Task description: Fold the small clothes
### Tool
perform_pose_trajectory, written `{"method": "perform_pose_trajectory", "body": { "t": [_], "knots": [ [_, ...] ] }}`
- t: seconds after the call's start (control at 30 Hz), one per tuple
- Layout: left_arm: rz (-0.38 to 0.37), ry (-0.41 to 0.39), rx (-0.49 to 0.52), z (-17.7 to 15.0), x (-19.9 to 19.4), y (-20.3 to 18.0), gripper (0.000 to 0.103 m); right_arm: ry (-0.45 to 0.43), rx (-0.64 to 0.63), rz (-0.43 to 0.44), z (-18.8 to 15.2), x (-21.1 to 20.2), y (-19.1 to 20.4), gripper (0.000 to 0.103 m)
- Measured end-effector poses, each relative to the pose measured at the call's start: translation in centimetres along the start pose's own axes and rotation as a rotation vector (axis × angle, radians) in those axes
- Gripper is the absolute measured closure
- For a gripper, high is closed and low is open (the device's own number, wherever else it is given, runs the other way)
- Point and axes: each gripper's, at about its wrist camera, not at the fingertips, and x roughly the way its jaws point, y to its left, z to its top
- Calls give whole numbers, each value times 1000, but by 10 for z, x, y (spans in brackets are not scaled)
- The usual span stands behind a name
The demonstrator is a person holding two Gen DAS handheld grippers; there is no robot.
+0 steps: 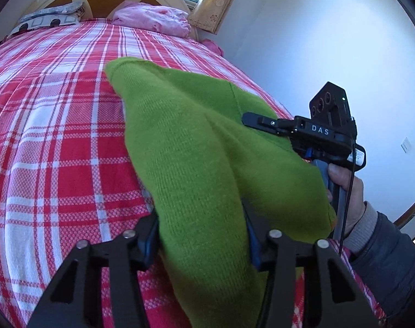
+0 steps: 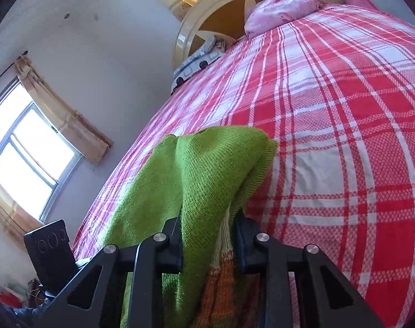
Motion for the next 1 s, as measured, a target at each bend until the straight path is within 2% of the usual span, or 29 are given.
{"method": "perform_pose_trajectory", "body": {
  "t": [0.1, 0.37, 0.63, 1.0],
  "knots": [
    [-20, 16, -70, -3, -9, 5, 56, -19, -12, 5, -5, -8, 11, 74],
    [-13, -5, -97, -26, -55, 6, 57, -19, -37, 36, -33, -14, 60, 74],
    [65, -48, -92, -51, -105, 14, 57, 16, -92, 110, -54, -2, 116, 75],
    [130, -106, -152, -89, -169, 39, 58, 93, -138, 201, -87, 40, 187, 75]
  ]
}}
